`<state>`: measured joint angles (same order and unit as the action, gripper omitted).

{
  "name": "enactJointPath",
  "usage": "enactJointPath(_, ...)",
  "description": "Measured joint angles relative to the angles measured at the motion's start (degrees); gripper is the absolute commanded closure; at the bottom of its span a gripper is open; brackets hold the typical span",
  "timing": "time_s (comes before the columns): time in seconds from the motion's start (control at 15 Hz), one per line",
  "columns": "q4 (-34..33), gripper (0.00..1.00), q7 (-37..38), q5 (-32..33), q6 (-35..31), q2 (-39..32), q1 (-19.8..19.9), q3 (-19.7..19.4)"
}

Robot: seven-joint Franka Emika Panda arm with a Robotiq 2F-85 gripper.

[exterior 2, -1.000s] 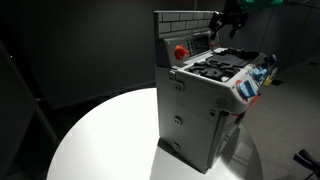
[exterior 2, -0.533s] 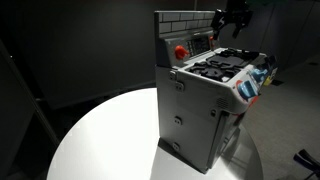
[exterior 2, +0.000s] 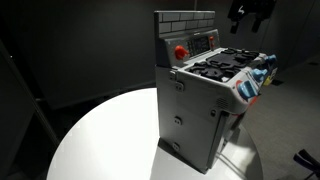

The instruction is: Press the top button on the right side of the stove

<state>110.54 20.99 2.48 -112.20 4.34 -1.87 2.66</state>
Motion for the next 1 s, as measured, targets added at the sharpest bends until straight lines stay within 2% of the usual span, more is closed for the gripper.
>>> enactJointPath(0.4,6.8,0.00,-0.6,-0.3,6.3,7.7,0.0,0.0)
enactJointPath(1.0,18.2,0.00,-5.6,-4.3,7.0,20.0,0.0,-0.1)
